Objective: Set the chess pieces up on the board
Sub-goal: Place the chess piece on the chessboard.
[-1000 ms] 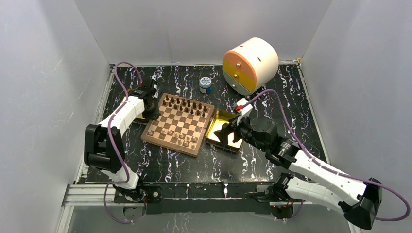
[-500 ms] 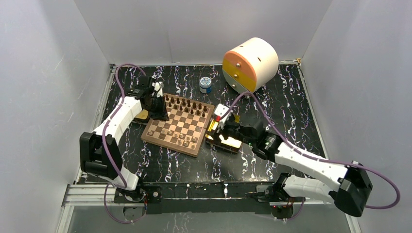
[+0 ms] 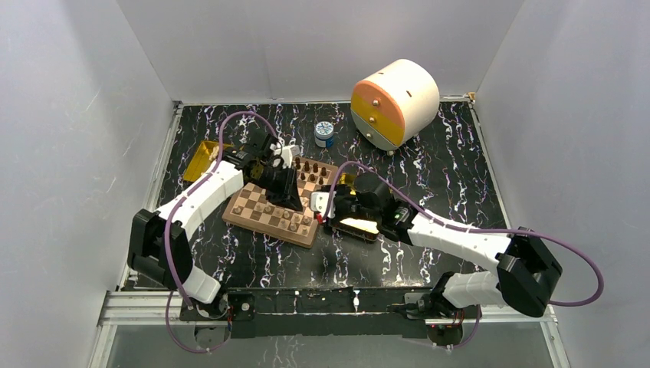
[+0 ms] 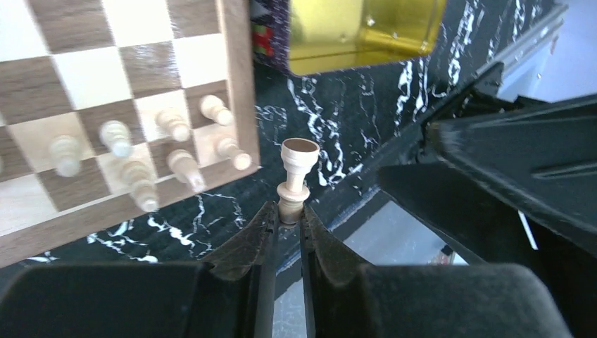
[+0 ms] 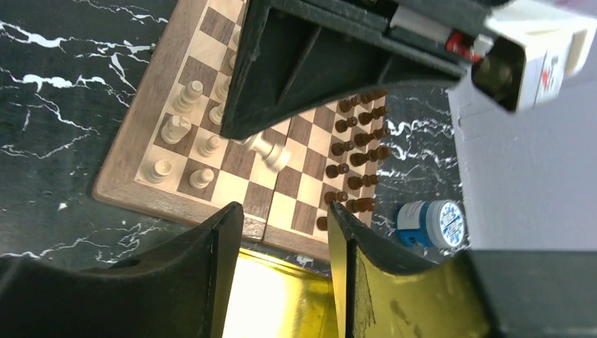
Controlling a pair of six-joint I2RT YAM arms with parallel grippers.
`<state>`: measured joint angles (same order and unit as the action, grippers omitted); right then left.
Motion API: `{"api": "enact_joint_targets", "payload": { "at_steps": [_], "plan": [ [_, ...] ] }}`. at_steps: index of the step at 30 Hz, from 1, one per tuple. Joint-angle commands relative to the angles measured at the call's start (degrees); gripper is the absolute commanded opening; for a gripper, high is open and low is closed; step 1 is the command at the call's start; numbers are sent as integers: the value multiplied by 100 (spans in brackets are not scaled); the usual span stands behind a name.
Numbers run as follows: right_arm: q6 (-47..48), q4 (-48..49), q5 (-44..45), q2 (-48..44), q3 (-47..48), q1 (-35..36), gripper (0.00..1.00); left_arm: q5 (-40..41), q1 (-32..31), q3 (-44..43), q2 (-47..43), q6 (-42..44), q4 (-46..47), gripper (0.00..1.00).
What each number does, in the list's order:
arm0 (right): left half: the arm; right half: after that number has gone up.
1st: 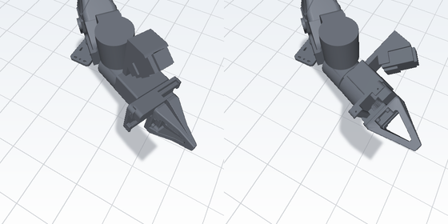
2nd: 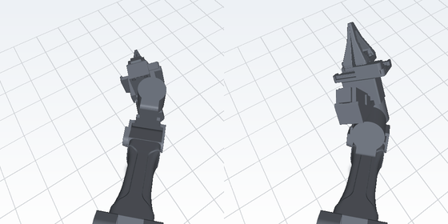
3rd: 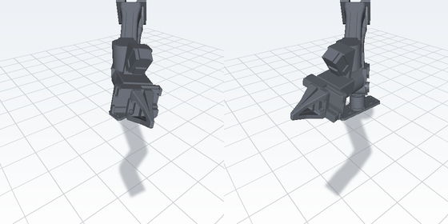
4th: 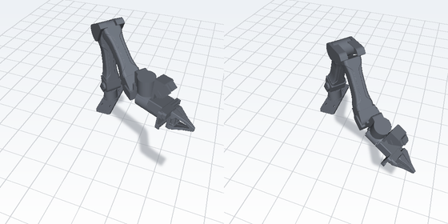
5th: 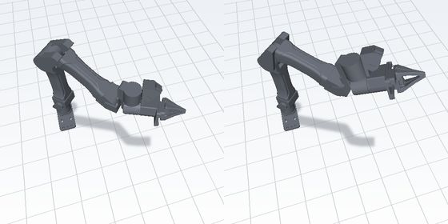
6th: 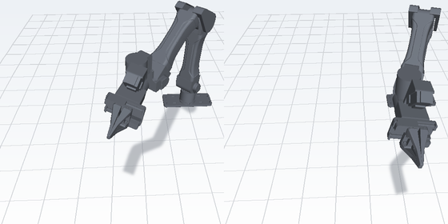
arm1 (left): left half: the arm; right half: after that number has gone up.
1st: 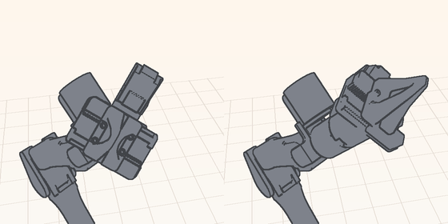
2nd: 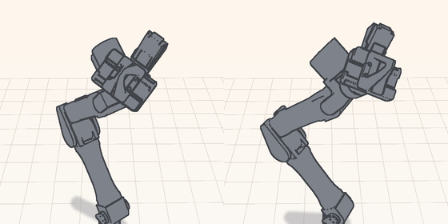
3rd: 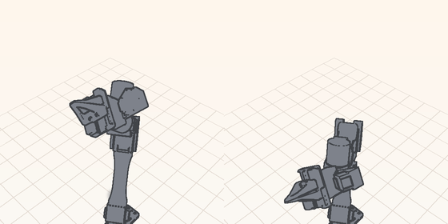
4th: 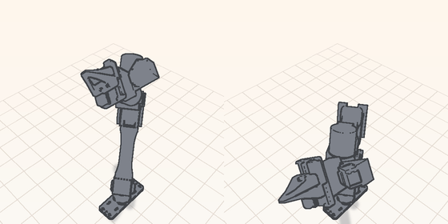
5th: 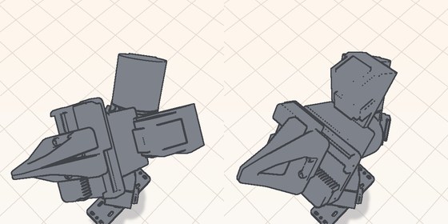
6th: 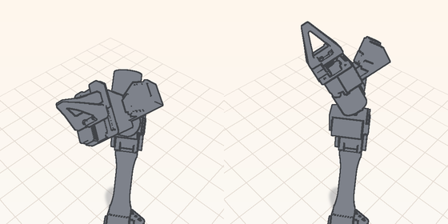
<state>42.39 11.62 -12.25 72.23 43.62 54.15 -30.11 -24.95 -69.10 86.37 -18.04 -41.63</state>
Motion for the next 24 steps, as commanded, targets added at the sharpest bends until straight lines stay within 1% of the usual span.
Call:
{"api": "enact_joint_targets", "payload": {
  "at_steps": [1, 6, 16, 17, 18, 20, 24],
  "plan": [
    [871, 486, -391, 105, 331, 24, 55, -595, -169, -5, -384, -107, -58, 4],
    [1171, 552, -752, 225, 305, 30, 57, -770, -199, 36, -458, -136, -47, 4],
    [1537, 571, -788, 496, 443, 144, 55, -1072, -255, 22, -472, -147, -19, 5],
    [1563, 570, -772, 521, 446, 162, 53, -1073, -256, 27, -475, -151, -21, 5],
    [1582, 558, -756, 535, 446, 180, 47, -1076, -257, 14, -494, -155, -26, 5],
    [1588, 517, -727, 554, 442, 212, 38, -1072, -256, -17, -527, -169, -25, 5],
    [1284, 596, -725, 498, 366, 239, 27, -841, -256, -137, -650, -319, 49, 5]
  ]
}}
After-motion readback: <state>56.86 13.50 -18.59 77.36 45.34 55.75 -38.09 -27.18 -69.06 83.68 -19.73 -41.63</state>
